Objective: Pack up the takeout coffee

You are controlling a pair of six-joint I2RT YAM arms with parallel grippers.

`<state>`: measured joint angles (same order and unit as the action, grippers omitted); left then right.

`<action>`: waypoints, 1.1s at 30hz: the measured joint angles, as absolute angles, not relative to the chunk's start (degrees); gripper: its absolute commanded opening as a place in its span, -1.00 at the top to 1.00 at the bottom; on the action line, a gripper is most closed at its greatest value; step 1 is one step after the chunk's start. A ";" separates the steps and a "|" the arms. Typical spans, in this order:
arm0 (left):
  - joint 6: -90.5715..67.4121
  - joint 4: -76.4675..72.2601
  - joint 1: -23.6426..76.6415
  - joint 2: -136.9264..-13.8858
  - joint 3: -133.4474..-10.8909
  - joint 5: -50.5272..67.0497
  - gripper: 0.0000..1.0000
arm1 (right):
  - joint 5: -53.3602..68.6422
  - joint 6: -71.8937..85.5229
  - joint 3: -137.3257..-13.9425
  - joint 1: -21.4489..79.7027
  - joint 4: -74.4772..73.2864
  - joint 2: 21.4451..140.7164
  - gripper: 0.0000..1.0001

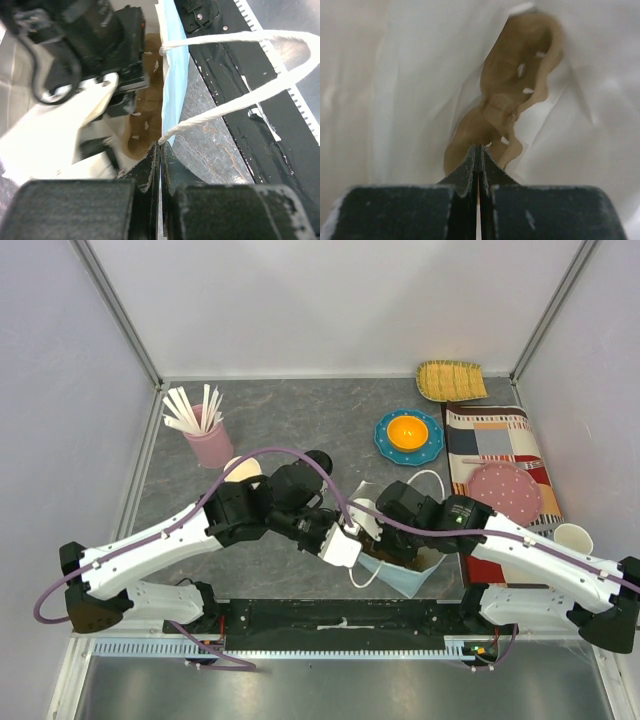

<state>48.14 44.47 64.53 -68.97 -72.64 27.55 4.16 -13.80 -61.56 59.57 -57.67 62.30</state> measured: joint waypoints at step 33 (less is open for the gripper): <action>50.48 47.79 61.12 -70.37 -74.76 33.82 0.95 | -0.82 -16.95 -63.57 47.40 -61.08 75.53 1.00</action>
<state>50.48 47.79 61.12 -70.37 -74.76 33.82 -0.82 -16.95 -63.57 47.40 -61.08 75.53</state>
